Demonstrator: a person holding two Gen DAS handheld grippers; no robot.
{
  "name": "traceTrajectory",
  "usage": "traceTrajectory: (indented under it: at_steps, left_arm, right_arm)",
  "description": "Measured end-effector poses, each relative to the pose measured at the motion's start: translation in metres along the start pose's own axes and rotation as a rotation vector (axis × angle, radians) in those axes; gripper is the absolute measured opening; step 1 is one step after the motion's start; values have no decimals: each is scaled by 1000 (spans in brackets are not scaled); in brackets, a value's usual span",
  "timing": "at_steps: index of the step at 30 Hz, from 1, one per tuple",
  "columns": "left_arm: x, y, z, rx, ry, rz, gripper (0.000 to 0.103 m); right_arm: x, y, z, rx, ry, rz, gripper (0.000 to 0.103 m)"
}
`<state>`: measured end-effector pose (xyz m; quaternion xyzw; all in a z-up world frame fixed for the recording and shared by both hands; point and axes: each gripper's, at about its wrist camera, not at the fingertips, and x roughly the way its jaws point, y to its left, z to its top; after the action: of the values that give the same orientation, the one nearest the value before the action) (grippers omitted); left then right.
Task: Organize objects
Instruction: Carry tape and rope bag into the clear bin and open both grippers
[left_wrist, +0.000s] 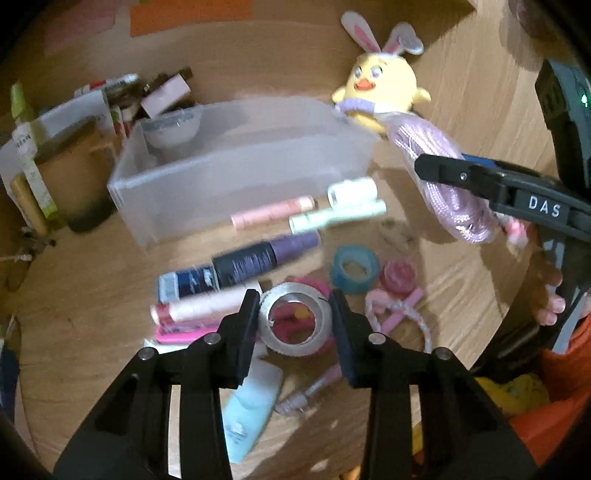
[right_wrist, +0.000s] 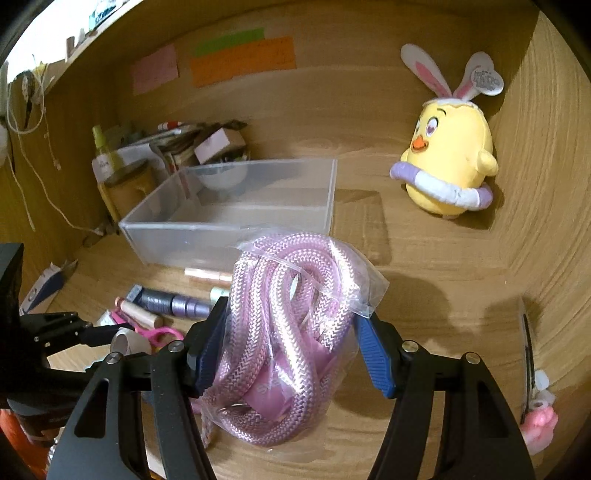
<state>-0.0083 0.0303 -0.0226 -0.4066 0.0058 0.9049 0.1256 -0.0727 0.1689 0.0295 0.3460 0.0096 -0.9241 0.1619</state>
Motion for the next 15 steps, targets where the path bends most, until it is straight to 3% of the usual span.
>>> traceTrajectory:
  at_steps: [9, 15]
  left_arm:
    - [-30, 31, 56, -62, -141, 53, 38]
    - [-21, 60, 92, -89, -153, 103, 38]
  right_arm:
    - [-10, 6, 48, -33, -122, 5, 62]
    - [4, 15, 80, -61, -149, 18, 62]
